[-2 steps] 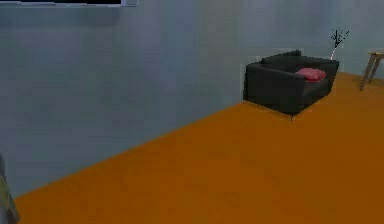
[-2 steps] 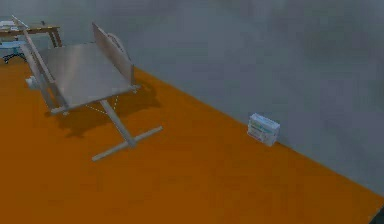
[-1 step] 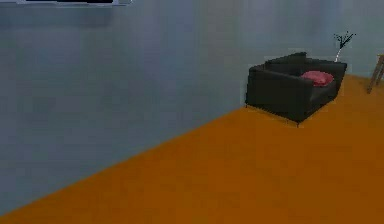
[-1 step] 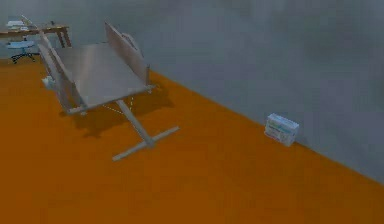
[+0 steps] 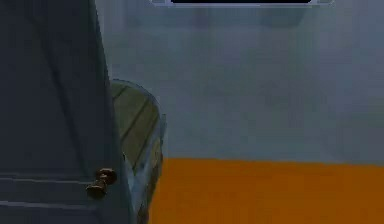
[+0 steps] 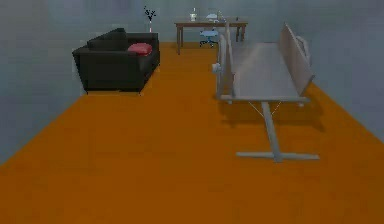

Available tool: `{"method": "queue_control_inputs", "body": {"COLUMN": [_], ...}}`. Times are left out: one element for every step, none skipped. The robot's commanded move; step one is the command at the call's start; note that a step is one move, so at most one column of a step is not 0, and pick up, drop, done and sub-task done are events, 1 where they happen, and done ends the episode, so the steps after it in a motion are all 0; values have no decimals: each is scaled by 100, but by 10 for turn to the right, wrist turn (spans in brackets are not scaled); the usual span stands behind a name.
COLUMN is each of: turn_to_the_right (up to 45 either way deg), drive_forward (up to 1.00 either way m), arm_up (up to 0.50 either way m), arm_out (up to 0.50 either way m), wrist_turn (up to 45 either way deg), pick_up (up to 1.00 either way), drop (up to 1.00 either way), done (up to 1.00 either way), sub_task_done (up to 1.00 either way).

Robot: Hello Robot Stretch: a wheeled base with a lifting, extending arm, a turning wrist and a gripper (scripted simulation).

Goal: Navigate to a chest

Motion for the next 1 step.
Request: {"method": "queue_control_inputs", "body": {"turn_to_the_right": [-240], "drive_forward": [0], "arm_up": [0], "arm_out": [0], "wrist_turn": [0], "pick_up": [0], "drop": [0], "done": [0], "sub_task_done": [0]}}
